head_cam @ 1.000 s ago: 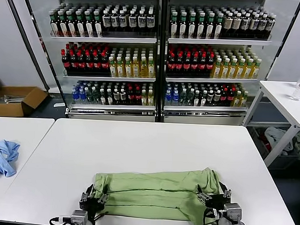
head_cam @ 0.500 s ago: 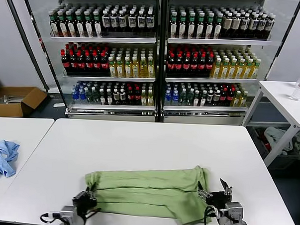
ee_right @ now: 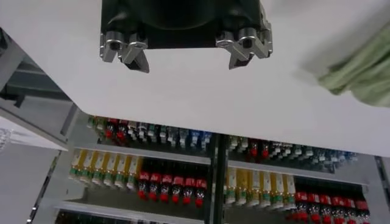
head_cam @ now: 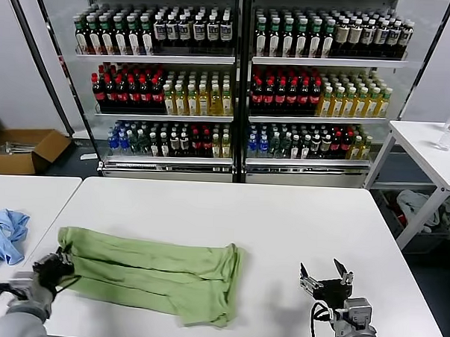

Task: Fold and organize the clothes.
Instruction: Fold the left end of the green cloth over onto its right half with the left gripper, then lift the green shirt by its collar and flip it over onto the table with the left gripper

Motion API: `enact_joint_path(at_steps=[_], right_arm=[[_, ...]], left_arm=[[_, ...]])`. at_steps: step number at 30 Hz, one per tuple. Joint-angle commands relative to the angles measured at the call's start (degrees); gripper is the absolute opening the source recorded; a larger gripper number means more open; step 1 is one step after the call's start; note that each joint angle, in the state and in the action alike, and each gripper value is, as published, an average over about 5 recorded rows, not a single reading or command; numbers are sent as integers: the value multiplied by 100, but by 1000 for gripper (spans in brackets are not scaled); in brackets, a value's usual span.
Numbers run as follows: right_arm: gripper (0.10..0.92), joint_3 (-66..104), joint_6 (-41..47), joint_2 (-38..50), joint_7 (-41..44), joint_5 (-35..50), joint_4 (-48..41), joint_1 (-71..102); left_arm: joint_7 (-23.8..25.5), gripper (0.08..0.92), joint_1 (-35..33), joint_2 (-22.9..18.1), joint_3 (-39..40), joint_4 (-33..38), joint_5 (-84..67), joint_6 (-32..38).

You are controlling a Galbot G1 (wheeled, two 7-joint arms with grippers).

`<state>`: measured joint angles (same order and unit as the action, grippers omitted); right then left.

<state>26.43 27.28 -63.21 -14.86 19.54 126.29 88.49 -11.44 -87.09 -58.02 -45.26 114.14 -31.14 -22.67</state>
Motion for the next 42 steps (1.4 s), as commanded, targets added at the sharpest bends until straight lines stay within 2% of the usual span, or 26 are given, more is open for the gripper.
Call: enact_joint_path(at_steps=[1,5,9,21,24,27,30,36,39,42], right_arm=[[822,54,-17,-24,7,-64,151,145],[823,180,-33,-12,24,-81,216,281],[822,314,-45,4,45,-77,293,384],[823,487,-100,-2,79,-82,420,590],[823,495,-104,-7,78,-82,424,596],[823,500,-105,-9,78,-83,426,599],[822,499,-107,-11,80,-84,413,600],[823,450,-112,-32,84,-93,361,551],[822,418,-112,-50,86,-93,331,507],[823,386,-114,-65,86,-94,300,467]], left_arm=[[12,118,-12,-348,-31,1809,-3212,-320],[-73,118,102,-984,1047,2206,-3522,-369],[-115,118,349,-1271,1916,2054,-3532,-375],[-223,118,1110,-1388,3178,580,-2738,-460],[-141,118,1206,-1401,3291,414,-2480,-561],[58,130,1166,-1380,3299,557,-2443,-692],[324,189,1014,-1327,3267,890,-2596,-864],[686,360,586,-1143,2841,1401,-2735,-1031],[528,447,391,-963,2380,1416,-2261,-811],[284,534,302,-717,1891,1006,-1362,-294]])
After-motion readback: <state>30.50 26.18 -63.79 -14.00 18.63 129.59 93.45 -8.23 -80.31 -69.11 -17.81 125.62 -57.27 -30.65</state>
